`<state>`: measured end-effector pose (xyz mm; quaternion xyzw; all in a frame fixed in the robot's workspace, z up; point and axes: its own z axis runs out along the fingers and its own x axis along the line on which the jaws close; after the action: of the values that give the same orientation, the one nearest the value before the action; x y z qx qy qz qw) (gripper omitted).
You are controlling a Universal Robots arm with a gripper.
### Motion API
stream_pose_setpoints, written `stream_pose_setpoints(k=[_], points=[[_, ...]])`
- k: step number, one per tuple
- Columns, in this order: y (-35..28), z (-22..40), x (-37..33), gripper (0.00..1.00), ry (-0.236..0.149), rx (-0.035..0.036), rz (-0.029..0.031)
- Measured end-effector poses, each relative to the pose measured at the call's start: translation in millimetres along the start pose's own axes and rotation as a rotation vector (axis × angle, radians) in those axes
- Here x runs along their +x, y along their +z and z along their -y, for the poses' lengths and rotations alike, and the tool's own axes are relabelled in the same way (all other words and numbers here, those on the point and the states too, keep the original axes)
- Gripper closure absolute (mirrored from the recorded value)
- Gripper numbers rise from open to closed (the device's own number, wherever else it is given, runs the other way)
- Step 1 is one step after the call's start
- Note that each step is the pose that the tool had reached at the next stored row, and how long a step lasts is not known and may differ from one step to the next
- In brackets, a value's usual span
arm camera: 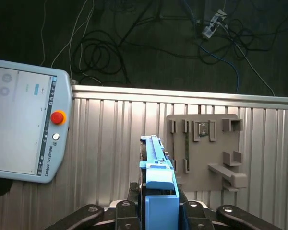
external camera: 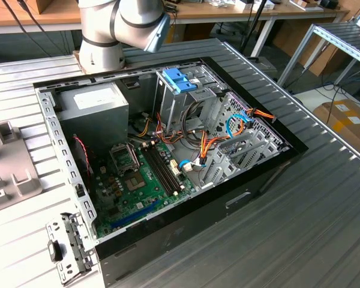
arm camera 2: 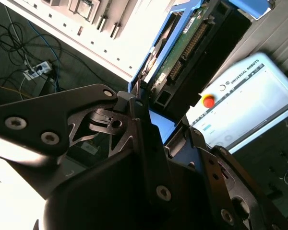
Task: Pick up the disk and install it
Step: 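Pick up the disk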
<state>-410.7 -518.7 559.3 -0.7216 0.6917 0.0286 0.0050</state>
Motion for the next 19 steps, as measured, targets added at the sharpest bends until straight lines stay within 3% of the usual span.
stream_pose_setpoints(k=[19], points=[[-0.7,-0.2,17.1,0.63,0.0,-0.0001,0.0]])
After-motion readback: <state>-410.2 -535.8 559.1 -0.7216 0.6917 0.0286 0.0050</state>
